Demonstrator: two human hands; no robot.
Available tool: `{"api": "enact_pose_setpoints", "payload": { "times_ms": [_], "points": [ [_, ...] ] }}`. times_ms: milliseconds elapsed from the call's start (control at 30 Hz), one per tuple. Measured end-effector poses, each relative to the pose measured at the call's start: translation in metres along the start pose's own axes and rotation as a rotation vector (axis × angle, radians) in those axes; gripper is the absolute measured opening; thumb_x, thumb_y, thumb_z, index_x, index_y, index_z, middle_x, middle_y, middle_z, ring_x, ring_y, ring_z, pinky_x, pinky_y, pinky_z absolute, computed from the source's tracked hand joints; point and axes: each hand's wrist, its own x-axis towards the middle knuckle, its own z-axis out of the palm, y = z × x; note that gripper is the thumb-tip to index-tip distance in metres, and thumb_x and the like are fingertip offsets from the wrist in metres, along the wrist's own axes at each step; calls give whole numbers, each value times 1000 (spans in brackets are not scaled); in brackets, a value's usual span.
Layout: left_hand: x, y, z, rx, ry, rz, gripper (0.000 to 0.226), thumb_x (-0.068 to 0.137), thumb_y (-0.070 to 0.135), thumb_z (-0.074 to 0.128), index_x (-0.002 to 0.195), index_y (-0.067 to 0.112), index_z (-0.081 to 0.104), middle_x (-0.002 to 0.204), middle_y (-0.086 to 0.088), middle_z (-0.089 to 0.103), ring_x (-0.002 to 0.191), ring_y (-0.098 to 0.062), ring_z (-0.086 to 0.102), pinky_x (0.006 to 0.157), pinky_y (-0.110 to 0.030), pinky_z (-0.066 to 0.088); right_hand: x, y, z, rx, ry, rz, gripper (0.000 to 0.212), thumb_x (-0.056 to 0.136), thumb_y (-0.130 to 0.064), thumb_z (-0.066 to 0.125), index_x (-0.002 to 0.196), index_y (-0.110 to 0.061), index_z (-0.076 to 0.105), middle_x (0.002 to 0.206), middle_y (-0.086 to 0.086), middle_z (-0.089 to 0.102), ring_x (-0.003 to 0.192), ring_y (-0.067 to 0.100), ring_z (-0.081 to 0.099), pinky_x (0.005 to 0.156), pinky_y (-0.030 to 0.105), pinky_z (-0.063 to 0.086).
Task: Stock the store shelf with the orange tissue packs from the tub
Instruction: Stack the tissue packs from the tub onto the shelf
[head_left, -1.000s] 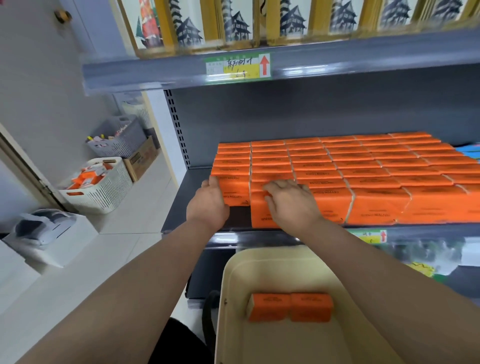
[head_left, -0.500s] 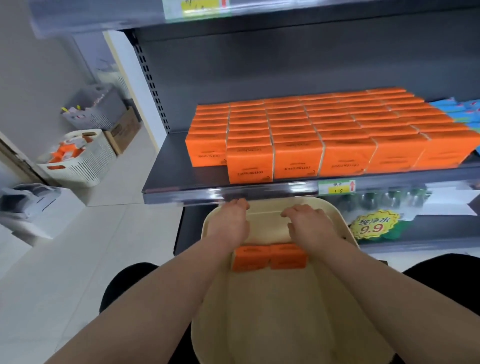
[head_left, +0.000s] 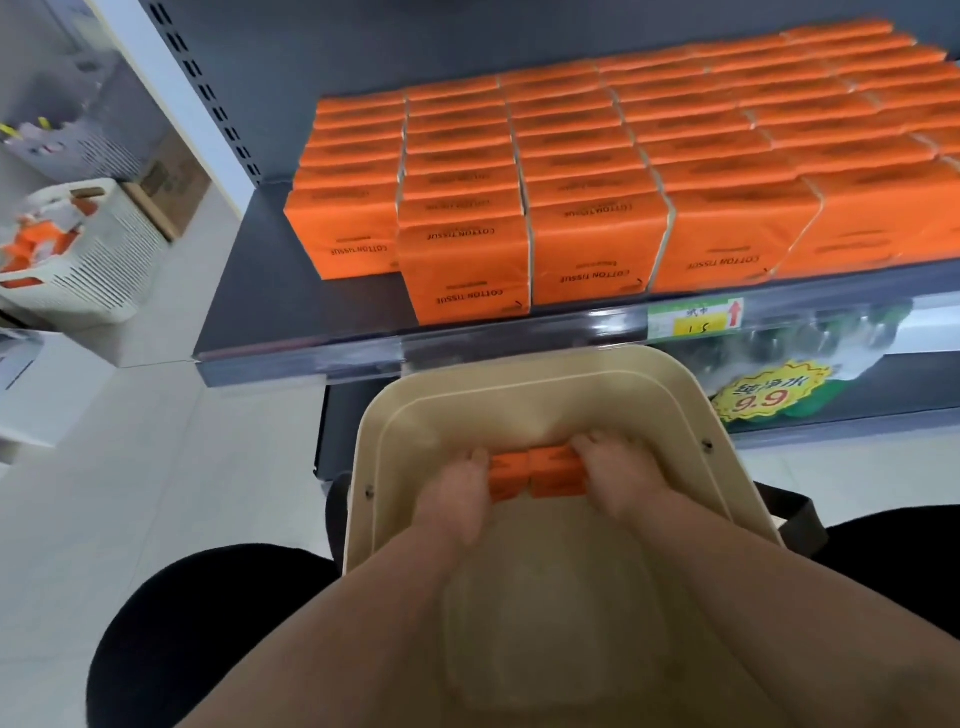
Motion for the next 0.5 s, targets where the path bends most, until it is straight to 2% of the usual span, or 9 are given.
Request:
{"api": "enact_pose_setpoints", "payload": {
  "times_ms": [133,300,433,500],
  "points": [
    [4,-3,4,-24,63,12,32,94,18,46,126,18,44,121,-5,55,112,-25,56,87,-38,45,12,-8,16,-20,5,47,37,93,-17,40,129,-24,43,131,3,47,124,23,43,96,37,37],
    [13,-9,6,68,182,102,20,89,10,49,107,18,51,115,-3,53,112,-23,45,91,-34,39,9,-14,25,-83,34,71,27,96,-18,35,117,-22,51,124,6,46,119,25,41,93,40,35],
    [16,-6,5,145,165,125,20,89,14,51,109,18,50,118,-3,51,114,-23,43,91,-34,41,-3,-15,23,-97,8,54,29,91,-15,42,117,-21,52,123,4,49,117,25,45,94,38,35],
    [17,-3,8,230,88,160,26,90,23,55,115,17,49,123,-5,51,118,-23,42,93,-33,40,-12,-11,22,-86,-13,58,30,89,-16,44,117,-21,50,122,3,55,116,25,50,93,36,36]
  ]
}}
